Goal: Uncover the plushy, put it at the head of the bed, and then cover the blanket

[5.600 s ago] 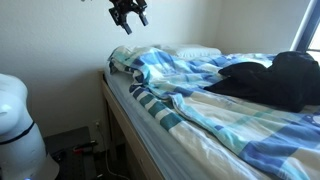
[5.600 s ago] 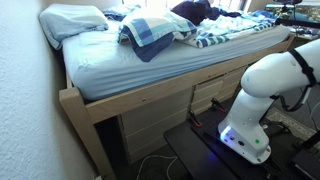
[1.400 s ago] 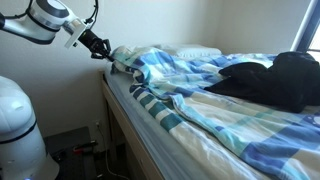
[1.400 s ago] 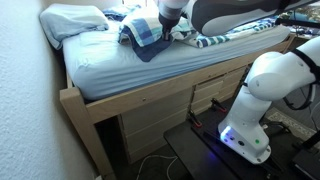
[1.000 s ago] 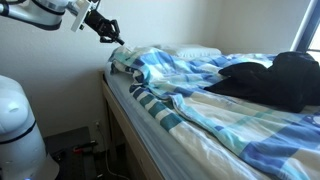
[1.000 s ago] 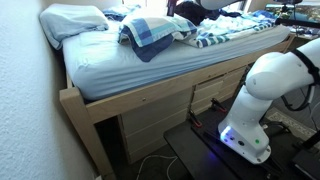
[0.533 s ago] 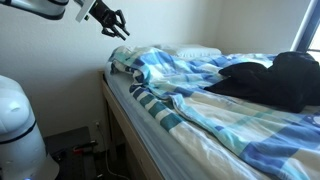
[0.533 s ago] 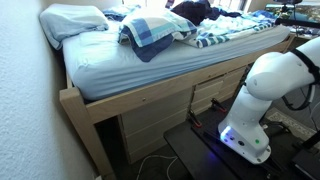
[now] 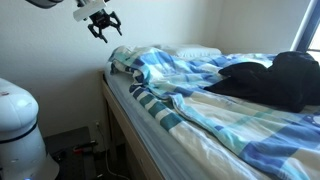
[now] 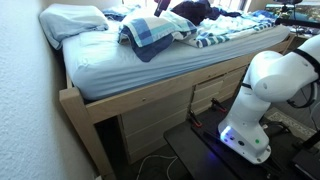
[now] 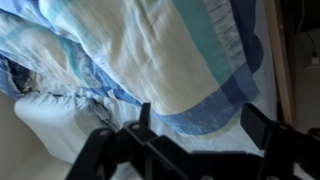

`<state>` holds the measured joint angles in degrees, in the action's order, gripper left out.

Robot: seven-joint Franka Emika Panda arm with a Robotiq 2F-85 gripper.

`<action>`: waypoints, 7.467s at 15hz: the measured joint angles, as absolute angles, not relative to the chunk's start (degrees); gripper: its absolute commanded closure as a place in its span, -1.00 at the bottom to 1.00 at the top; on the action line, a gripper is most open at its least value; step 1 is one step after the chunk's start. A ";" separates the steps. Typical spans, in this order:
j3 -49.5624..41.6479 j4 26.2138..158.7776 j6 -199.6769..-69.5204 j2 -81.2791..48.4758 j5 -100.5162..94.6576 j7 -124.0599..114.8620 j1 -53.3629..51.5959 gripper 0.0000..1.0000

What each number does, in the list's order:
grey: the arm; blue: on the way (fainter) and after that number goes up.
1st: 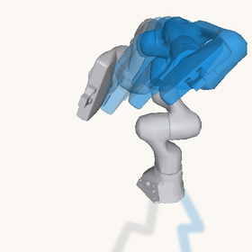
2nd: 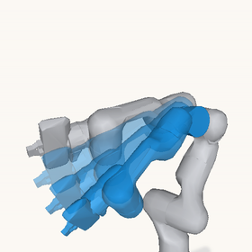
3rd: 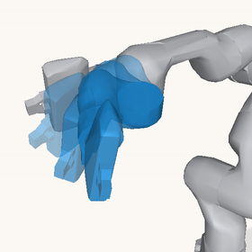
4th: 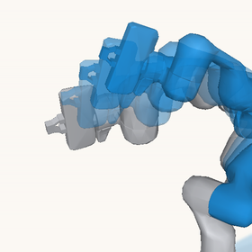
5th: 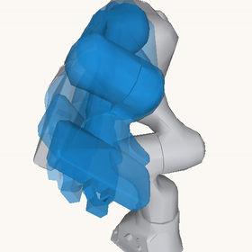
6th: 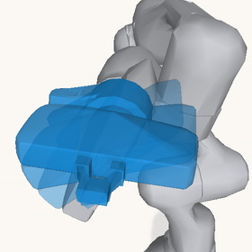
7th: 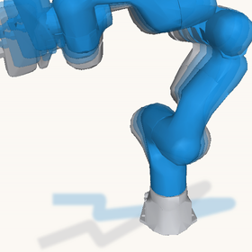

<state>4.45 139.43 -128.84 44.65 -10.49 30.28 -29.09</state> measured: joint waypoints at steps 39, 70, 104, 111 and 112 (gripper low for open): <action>19.28 157.51 -132.76 44.56 -39.34 15.15 -19.48 -1.00; 9.14 140.89 -138.71 41.94 -49.40 -0.24 -4.35 0.94; -3.58 139.02 -136.05 39.94 -52.32 4.31 4.47 0.94; -3.59 133.58 -138.81 35.23 -51.26 0.64 4.04 0.94; -3.67 132.68 -139.21 33.98 -51.10 -0.08 4.10 0.94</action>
